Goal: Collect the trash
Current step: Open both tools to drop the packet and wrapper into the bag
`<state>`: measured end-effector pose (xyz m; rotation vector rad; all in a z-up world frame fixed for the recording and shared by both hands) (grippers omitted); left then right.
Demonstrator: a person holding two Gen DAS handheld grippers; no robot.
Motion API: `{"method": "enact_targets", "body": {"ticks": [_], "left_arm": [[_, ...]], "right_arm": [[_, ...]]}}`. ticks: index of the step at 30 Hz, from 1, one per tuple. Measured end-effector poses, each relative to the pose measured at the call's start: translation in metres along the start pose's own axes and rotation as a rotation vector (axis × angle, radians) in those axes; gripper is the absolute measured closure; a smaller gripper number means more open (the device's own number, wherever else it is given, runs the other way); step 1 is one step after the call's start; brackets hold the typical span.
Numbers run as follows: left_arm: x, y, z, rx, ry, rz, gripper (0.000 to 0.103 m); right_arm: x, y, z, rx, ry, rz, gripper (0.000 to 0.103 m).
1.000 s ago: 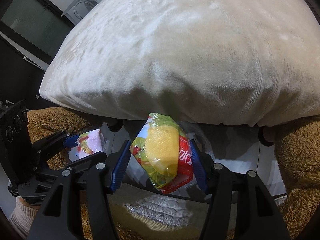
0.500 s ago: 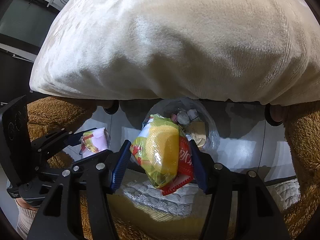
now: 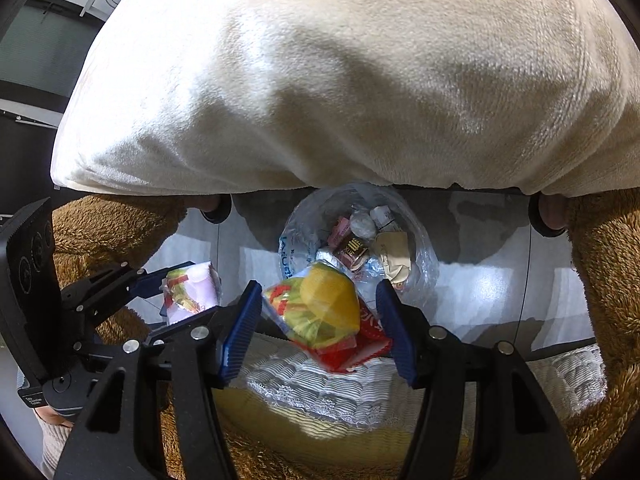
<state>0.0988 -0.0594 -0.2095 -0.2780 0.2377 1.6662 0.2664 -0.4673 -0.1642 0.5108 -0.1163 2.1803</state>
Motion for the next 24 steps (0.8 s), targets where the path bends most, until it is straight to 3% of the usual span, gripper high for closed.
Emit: {"method": "enact_targets", "body": {"ticks": [1, 2, 13, 15, 17, 18, 20, 24], "left_arm": [[0.000, 0.000, -0.001, 0.006, 0.000, 0.004, 0.022], [0.000, 0.000, -0.002, 0.007, -0.001, 0.007, 0.020], [0.003, 0.000, 0.004, -0.018, -0.015, 0.020, 0.020], [0.002, 0.001, 0.008, -0.032, -0.016, 0.015, 0.020], [0.002, 0.002, 0.013, -0.054, -0.020, 0.012, 0.020], [0.002, 0.003, 0.017, -0.070, -0.025, 0.011, 0.020], [0.002, 0.005, 0.025, -0.103, -0.032, 0.013, 0.020], [0.004, 0.008, 0.044, -0.174, -0.035, 0.015, 0.020]], "right_arm": [[-0.001, 0.000, 0.000, 0.000, -0.008, -0.006, 0.035], [-0.001, 0.000, 0.000, 0.002, -0.013, -0.008, 0.035], [0.001, 0.000, 0.003, -0.013, -0.008, -0.009, 0.034], [0.003, 0.002, 0.006, -0.032, -0.021, 0.002, 0.027], [0.006, 0.005, 0.014, -0.076, -0.038, 0.023, 0.022], [0.008, 0.007, 0.019, -0.112, -0.038, 0.034, 0.011], [0.012, 0.012, 0.032, -0.187, -0.032, 0.060, 0.005], [0.016, 0.021, 0.054, -0.294, -0.031, 0.088, 0.005]]}}
Point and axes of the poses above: each gripper's, at about its wrist camera, not at the fingertips, and z roughly against the way its jaws point, x to its left, y to its underside, the point moved 3 cm from there along -z, roughly the way its jaws point, and after that the axes turned 9 degrees about x, right-handed, at the moved point
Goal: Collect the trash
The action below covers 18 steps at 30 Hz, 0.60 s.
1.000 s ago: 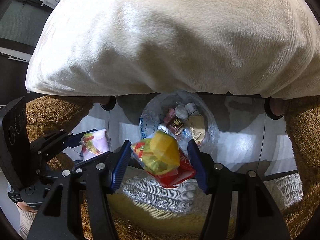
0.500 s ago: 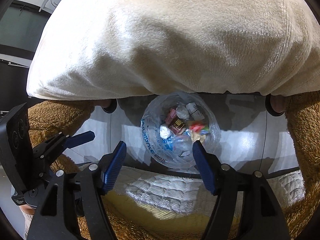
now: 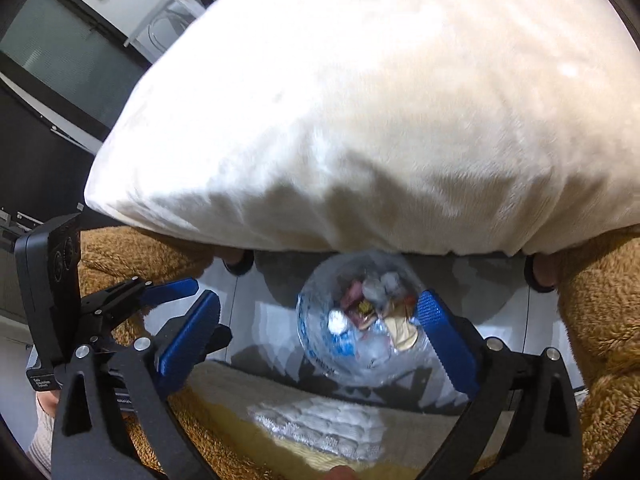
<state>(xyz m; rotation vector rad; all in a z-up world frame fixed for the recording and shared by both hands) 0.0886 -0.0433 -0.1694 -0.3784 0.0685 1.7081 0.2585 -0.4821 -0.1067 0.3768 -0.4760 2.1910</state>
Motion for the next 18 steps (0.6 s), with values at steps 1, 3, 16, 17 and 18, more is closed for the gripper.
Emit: {"method": "enact_targets", "body": {"ticks": [1, 3, 16, 17, 18], "left_arm": [[-0.001, 0.000, 0.004, -0.015, 0.003, 0.002, 0.020], [0.000, -0.001, 0.014, -0.050, 0.007, 0.003, 0.020], [0.005, -0.017, 0.094, -0.348, 0.017, -0.018, 0.012], [0.005, -0.019, 0.101, -0.373, 0.013, -0.021, 0.011], [0.005, -0.020, 0.108, -0.402, 0.011, -0.024, 0.011]], "right_arm": [[0.000, -0.001, 0.005, -0.024, -0.008, 0.004, 0.005], [0.000, -0.002, 0.018, -0.074, -0.015, 0.016, 0.005], [0.015, -0.020, 0.091, -0.371, 0.105, 0.151, 0.005], [0.015, -0.021, 0.095, -0.381, 0.113, 0.157, 0.005], [0.015, -0.023, 0.100, -0.390, 0.121, 0.162, 0.005]]}}
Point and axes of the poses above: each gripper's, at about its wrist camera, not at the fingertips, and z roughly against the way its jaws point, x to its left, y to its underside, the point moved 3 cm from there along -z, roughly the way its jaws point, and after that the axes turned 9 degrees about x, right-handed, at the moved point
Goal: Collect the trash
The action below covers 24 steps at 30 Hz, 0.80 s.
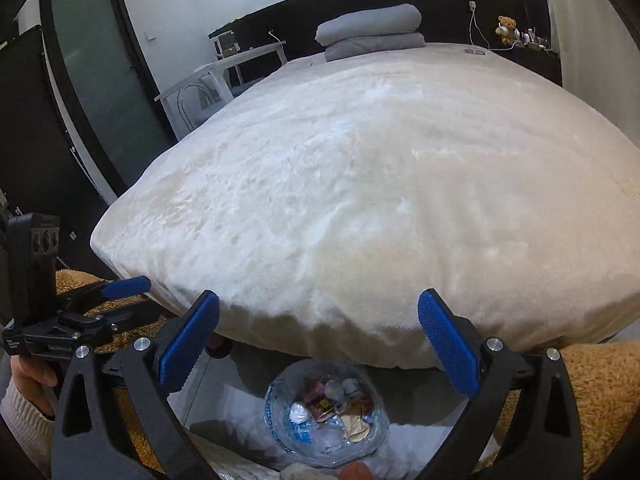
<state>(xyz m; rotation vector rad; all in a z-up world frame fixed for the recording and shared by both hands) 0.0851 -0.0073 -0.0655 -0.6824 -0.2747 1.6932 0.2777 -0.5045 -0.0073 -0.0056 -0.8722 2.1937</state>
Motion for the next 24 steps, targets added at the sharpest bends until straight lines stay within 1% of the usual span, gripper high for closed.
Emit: {"method": "enact_targets", "body": {"ticks": [3, 4, 6, 9, 15, 20, 22, 24], "left_arm": [[-0.002, -0.012, 0.018, -0.066, -0.006, -0.029, 0.011], [-0.005, -0.016, 0.022, -0.081, -0.019, -0.041, 0.011], [-0.008, -0.023, 0.031, -0.107, -0.042, -0.069, 0.007], [-0.013, -0.030, 0.041, -0.145, -0.056, -0.101, 0.006], [-0.015, -0.042, 0.051, -0.201, -0.097, -0.129, 0.006], [-0.019, -0.048, 0.055, -0.250, -0.098, -0.185, 0.006], [-0.020, -0.051, 0.056, -0.272, -0.114, -0.193, 0.006], [-0.019, -0.054, 0.056, -0.285, -0.113, -0.201, 0.006]], "right_arm": [[-0.002, -0.009, 0.010, -0.030, 0.014, 0.016, 0.005], [-0.002, -0.012, 0.013, -0.043, 0.020, 0.021, 0.005], [-0.003, -0.021, 0.021, -0.068, 0.032, 0.028, 0.005], [-0.005, -0.031, 0.031, -0.103, 0.039, 0.040, 0.005], [-0.004, -0.043, 0.044, -0.148, 0.042, 0.067, 0.005], [-0.004, -0.049, 0.048, -0.174, 0.056, 0.086, 0.005], [-0.003, -0.053, 0.049, -0.186, 0.060, 0.095, 0.005], [-0.003, -0.056, 0.049, -0.194, 0.060, 0.106, 0.005]]}}
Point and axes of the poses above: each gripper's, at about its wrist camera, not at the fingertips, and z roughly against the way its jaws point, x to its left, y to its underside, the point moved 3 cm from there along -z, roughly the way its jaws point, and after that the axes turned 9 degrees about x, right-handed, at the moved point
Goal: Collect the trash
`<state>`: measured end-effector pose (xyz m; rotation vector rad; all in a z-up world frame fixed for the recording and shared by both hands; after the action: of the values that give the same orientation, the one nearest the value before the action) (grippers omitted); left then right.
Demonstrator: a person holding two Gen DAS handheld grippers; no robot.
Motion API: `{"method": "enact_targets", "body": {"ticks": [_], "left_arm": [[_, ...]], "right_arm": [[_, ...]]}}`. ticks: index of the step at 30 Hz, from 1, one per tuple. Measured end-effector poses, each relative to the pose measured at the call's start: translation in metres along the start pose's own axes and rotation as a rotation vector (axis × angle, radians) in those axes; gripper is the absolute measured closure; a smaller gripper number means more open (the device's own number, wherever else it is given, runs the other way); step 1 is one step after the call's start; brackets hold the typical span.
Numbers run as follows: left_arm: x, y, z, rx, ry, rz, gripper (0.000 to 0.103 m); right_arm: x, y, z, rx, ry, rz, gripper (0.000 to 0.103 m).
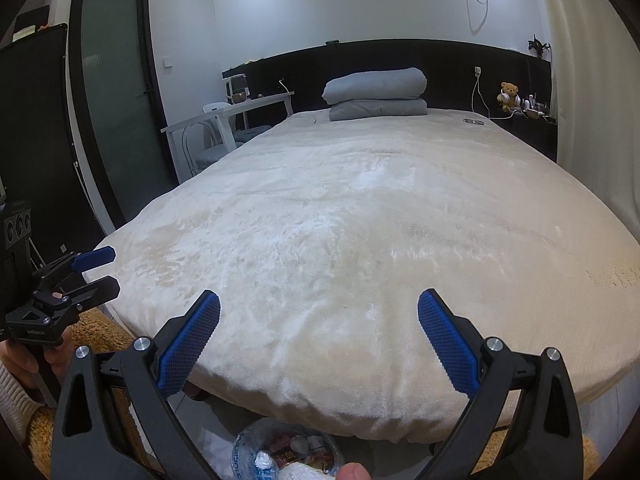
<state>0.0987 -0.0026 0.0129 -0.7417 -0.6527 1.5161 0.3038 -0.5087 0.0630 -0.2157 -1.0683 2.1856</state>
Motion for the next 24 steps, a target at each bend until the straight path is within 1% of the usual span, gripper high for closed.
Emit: {"method": "enact_targets", "body": {"ticks": [3, 6, 7, 9, 10, 12, 17, 19, 24], "left_arm": [[0.004, -0.001, -0.003, -0.020, 0.002, 0.002, 0.006], [0.006, 0.003, -0.007, -0.033, -0.009, 0.004, 0.006], [0.006, 0.005, -0.008, -0.034, -0.011, 0.006, 0.006], [0.005, 0.006, -0.011, -0.031, -0.008, 0.007, 0.006], [0.005, 0.006, -0.013, -0.031, -0.011, 0.007, 0.006], [0.004, 0.006, -0.014, -0.034, -0.015, 0.004, 0.006], [0.005, 0.010, -0.014, -0.035, -0.018, 0.019, 0.006], [0.004, 0.012, -0.012, -0.039, -0.033, 0.010, 0.006], [0.004, 0.013, -0.010, -0.044, -0.042, 0.009, 0.006]], "right_arm": [[-0.002, -0.002, -0.001, -0.019, 0.000, 0.013, 0.005], [-0.003, 0.005, -0.005, -0.052, 0.028, 0.049, 0.005], [-0.004, 0.009, -0.008, -0.052, 0.034, 0.053, 0.005], [-0.006, 0.012, -0.015, -0.027, 0.018, 0.034, 0.005], [-0.005, 0.012, -0.015, -0.037, 0.013, 0.035, 0.005], [-0.002, 0.011, -0.013, -0.061, 0.032, 0.054, 0.005], [-0.002, 0.014, -0.012, -0.063, 0.029, 0.044, 0.005], [-0.001, 0.015, -0.012, -0.069, 0.033, 0.047, 0.005], [0.004, 0.017, -0.010, -0.076, 0.041, 0.064, 0.005]]}}
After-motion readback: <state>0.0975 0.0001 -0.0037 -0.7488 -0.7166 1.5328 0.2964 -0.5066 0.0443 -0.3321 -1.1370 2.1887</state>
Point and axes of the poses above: each gripper's, at about its wrist camera, not at the fingertips, and z roughly against the way its jaws point, x to its left, y to its underside, the point moved 3 cm from there along -z, roughly the way its jaws point, and after that the axes turned 9 degrees about x, right-handed, at the moved point
